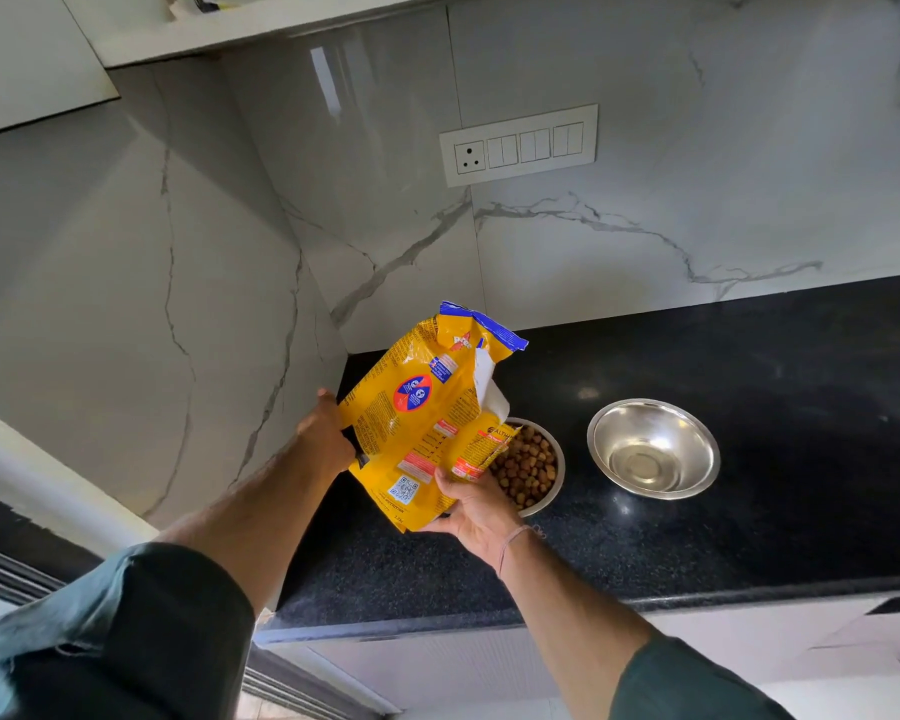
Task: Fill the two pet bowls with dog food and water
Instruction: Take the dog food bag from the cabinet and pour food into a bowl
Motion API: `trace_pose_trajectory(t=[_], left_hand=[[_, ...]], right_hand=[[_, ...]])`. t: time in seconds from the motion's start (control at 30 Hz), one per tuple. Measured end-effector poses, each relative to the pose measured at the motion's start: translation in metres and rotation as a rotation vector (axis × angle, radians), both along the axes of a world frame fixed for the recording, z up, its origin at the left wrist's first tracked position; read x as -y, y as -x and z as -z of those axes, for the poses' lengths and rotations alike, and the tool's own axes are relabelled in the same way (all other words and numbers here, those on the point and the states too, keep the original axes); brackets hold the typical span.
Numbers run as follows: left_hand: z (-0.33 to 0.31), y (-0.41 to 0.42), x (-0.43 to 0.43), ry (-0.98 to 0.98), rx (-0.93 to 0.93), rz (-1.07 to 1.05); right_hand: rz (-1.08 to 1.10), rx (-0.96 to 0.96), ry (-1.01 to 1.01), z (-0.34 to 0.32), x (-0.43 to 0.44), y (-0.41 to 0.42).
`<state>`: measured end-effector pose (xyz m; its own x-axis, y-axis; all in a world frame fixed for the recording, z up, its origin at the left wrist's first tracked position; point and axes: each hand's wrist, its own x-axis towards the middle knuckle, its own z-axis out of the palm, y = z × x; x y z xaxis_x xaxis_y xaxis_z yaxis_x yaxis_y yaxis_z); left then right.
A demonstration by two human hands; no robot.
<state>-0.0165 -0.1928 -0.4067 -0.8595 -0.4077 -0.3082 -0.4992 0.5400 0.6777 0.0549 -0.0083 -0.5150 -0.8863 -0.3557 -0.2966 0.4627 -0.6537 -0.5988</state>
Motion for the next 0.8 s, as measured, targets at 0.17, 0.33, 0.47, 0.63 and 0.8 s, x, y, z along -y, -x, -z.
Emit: trace_pose_trajectory(t=[0.17,0.33,0.47,0.63,0.8], left_hand=[[0.007,0.0,0.009,-0.166,-0.07,-0.197],[0.034,0.021,0.033,-0.779,0.012,-0.515],[0.03,-0.002,0.032,-0.891,0.002,-0.519],[0.02,-0.026,0.025,-0.974,-0.021,-0.543],[-0.005,-0.044,0.01,-1.087,-0.064,-0.6]], right_hand=[[-0.02,-0.008,-0.052,-0.005,-0.002,-0.003],[-0.043,-0.068,-0.195,-0.008,-0.003,-0.004],[-0.016,-0.107,-0.328,-0.021,-0.006,-0.009],[-0.005,-0.155,-0.45,-0.042,-0.01,-0.016],[-0.011,-0.294,-0.596,-0.067,-0.015,-0.018]])
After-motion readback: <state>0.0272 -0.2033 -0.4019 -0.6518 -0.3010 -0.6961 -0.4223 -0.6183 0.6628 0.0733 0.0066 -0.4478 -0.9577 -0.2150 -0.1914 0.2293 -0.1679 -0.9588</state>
